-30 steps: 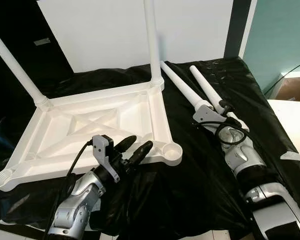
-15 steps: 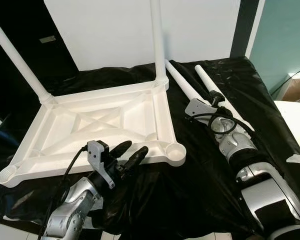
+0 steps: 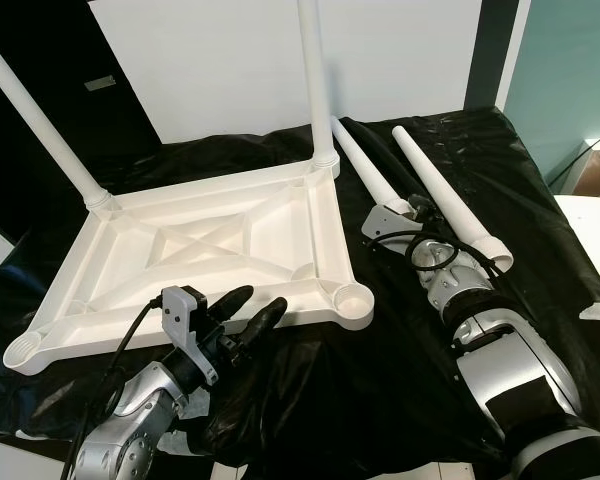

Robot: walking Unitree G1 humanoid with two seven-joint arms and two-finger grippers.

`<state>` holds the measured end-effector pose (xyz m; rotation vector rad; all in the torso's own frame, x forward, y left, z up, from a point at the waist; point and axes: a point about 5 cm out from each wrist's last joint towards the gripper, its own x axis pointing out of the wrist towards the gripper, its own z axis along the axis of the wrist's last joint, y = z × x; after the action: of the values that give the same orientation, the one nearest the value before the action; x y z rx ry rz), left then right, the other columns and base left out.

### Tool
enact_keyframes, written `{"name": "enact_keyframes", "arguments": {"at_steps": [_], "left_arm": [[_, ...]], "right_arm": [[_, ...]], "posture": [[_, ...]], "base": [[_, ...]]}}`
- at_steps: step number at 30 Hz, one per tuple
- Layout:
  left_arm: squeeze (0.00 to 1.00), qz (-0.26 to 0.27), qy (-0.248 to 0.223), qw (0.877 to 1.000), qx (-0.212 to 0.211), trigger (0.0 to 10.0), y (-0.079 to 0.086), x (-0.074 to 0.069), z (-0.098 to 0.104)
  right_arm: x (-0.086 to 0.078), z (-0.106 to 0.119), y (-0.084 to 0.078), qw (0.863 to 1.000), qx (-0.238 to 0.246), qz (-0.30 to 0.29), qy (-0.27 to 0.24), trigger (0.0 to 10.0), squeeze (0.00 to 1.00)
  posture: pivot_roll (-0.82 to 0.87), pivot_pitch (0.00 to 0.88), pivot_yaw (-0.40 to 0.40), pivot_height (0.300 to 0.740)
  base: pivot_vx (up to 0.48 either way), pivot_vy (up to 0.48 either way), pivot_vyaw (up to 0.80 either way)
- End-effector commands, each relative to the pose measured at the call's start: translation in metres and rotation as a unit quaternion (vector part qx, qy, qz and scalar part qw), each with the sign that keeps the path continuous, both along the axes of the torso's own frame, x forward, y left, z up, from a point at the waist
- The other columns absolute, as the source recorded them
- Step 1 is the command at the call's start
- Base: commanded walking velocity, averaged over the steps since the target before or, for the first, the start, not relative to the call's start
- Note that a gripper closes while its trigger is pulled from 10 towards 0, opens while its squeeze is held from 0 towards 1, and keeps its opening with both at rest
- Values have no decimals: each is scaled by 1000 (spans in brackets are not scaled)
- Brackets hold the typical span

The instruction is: Building children table

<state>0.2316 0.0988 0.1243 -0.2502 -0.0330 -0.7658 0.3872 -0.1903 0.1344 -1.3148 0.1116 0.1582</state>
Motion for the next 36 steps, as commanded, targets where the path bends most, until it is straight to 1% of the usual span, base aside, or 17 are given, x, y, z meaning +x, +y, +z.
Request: {"name": "enact_keyframes", "arguments": {"at_steps": [1, 2, 5, 7, 10, 15, 17, 19, 20, 21, 23, 25, 27, 28, 29, 34, 36], "left_arm": [[0, 4, 7, 1000, 9, 10000, 4, -1, -2], [0, 4, 7, 1000, 9, 10000, 4, -1, -2], [0, 6, 8, 1000, 9, 10000, 4, -1, -1], [0, 6, 8, 1000, 9, 10000, 4, -1, -1], [0, 3, 8, 1000, 7, 10000, 1, 1, -1], [0, -1, 7, 1000, 7, 10000, -1, 4, -1], [0, 0, 5, 1000, 4, 10000, -3, 6, -1], [0, 0, 5, 1000, 4, 10000, -3, 6, -1], [0, 3, 3, 1000, -3, 10000, -4, 7, 0], [0, 3, 3, 1000, -3, 10000, -4, 7, 0], [0, 4, 4, 1000, -9, 10000, -6, 8, -1], [0, 4, 4, 1000, -9, 10000, -6, 8, -1], [0, -1, 5, 1000, -11, 10000, -9, 10, -2], [0, -6, 5, 1000, -13, 10000, -10, 11, -2], [0, -16, 4, 1000, -13, 10000, -13, 13, -3], [0, -19, 3, 1000, -13, 10000, -14, 14, -3], [0, -22, 1, 1000, -12, 10000, -15, 15, -3]], "right_arm": [[-3, -11, 6, 1000, 4, 5, 18, 0, 0], [-3, -11, 6, 1000, 4, 5, 18, 0, 0], [-7, -21, 7, 999, 34, -8, 22, 0, 0], [-7, -21, 7, 999, 34, -8, 22, 0, 0], [-11, -27, 6, 997, 70, -28, 10, 0, 0], [-11, -22, 10, 994, 100, -28, -42, 0, 0], [-13, -16, 12, 987, 125, -30, -93, 0, 0], [-13, -16, 12, 987, 125, -30, -93, 0, 0], [-26, -14, 15, 974, 154, -31, -165, 0, 0], [-26, -14, 15, 974, 154, -31, -165, 0, 0], [-43, -17, 17, 964, 169, -33, -204, 0, 0], [-43, -17, 17, 964, 169, -33, -204, 0, 0], [-56, -21, 16, 959, 177, -40, -217, 0, 0], [-62, -20, 14, 956, 181, -40, -229, 0, 0], [-69, -11, 12, 949, 180, -31, -255, 0, 0], [-71, -7, 12, 948, 179, -27, -262, 0, 0], [-73, -1, 12, 945, 175, -19, -276, 0, 0]], "posture": [[152, 15, 179, 740], [152, 15, 179, 740], [149, 7, 178, 740], [149, 7, 178, 740], [128, 0, 183, 740], [115, 0, 178, 740], [107, 0, 166, 740], [107, 0, 166, 740], [84, 0, 159, 740], [84, 0, 159, 740], [65, 0, 157, 740], [65, 0, 157, 740], [42, 0, 162, 740], [32, 0, 164, 740], [12, 0, 165, 740], [12, 0, 165, 740], [-2, 0, 164, 740]], "base": [[0, 0, 0], [0, 0, 0], [0, 0, 0], [0, 0, 0], [0, 0, 0], [0, 0, 0], [0, 0, 0], [0, 0, 0], [0, 0, 0], [0, 0, 0], [0, 0, 0], [0, 0, 0], [0, 0, 0], [0, 0, 0], [0, 0, 0], [0, 0, 0], [0, 0, 0]]}}
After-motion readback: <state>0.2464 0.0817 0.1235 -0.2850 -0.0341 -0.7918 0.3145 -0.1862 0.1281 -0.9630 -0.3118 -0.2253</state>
